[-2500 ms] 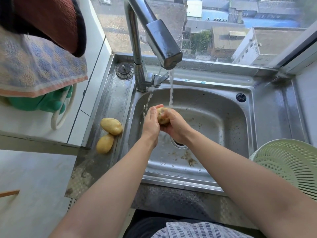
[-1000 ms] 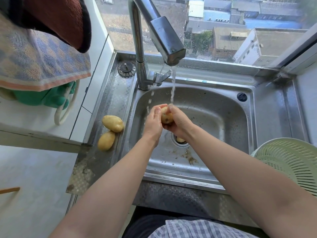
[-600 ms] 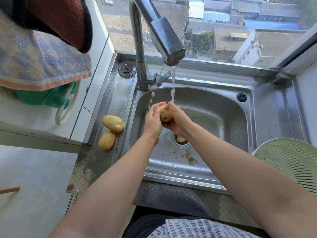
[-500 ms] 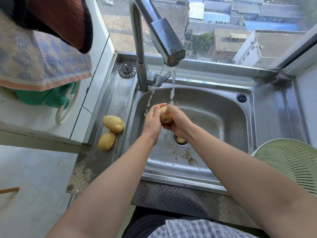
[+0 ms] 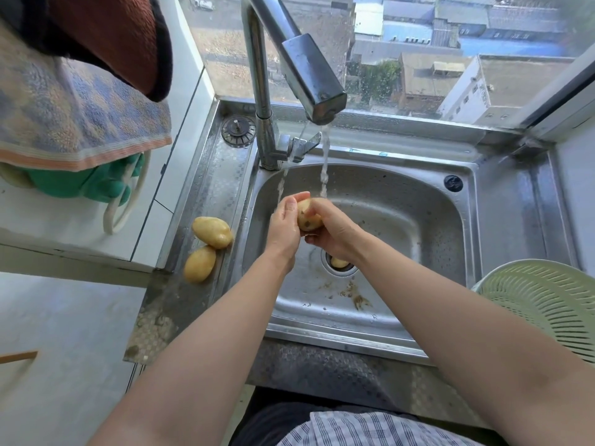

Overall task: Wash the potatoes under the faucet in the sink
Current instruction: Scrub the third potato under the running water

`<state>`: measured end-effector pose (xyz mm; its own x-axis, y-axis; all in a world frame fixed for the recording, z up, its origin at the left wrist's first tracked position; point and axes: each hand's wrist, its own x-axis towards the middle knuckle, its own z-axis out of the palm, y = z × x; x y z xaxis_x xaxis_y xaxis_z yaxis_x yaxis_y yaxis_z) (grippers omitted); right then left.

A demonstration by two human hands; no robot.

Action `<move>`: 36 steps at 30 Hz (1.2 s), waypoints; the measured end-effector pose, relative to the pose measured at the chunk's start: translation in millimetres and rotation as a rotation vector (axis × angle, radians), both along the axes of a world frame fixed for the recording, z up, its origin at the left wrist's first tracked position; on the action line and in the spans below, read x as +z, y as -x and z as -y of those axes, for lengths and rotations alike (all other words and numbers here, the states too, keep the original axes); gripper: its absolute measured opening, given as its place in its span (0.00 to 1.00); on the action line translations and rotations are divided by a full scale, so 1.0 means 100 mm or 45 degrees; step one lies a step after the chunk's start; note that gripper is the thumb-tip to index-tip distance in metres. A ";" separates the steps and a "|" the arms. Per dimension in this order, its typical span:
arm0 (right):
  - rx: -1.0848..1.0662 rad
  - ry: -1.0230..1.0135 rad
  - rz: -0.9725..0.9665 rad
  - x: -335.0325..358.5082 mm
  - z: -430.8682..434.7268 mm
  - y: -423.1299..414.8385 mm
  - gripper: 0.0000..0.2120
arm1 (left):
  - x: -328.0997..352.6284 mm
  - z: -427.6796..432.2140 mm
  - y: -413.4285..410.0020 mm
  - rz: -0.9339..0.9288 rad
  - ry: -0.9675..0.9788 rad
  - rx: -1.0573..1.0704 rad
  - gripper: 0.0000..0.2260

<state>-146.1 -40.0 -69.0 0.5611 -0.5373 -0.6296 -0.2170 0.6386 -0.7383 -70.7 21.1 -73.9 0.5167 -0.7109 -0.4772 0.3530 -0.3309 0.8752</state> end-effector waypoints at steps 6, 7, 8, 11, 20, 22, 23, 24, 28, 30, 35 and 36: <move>-0.190 0.040 -0.283 -0.07 0.03 -0.08 0.23 | 0.04 -0.01 0.06 0.030 0.010 -0.076 0.13; -0.237 -0.008 -0.242 -0.06 0.03 -0.08 0.22 | 0.05 -0.02 0.07 0.037 0.013 -0.103 0.11; -0.266 -0.032 -0.199 -0.05 0.03 -0.08 0.21 | 0.05 -0.02 0.07 0.050 0.019 -0.127 0.11; -0.177 0.062 -0.108 -0.07 -0.02 -0.04 0.15 | 0.08 0.03 0.09 0.036 -0.024 -0.046 0.09; -0.233 0.060 -0.085 -0.13 -0.02 0.05 0.14 | 0.12 0.05 0.15 -0.095 -0.066 -0.053 0.15; -0.222 0.077 -0.097 -0.15 -0.03 0.03 0.18 | 0.16 0.10 0.16 -0.127 -0.109 0.001 0.11; -0.215 0.083 -0.106 -0.15 -0.03 0.03 0.20 | 0.17 0.12 0.16 -0.154 -0.142 0.021 0.11; -0.200 0.092 -0.118 -0.15 -0.03 0.02 0.20 | 0.18 0.14 0.16 -0.175 -0.184 0.036 0.11; -0.203 0.073 -0.147 -0.12 -0.03 0.03 0.15 | 0.15 0.15 0.14 -0.266 -0.253 0.085 0.13; -0.224 0.055 -0.127 -0.12 -0.02 0.04 0.17 | 0.14 0.10 0.14 -0.239 -0.221 0.004 0.13; -0.202 0.051 -0.137 -0.10 -0.04 0.01 0.17 | 0.15 0.12 0.10 -0.148 -0.309 0.029 0.15; -0.218 0.038 -0.126 -0.10 -0.05 0.00 0.17 | 0.16 0.14 0.10 -0.143 -0.315 0.038 0.14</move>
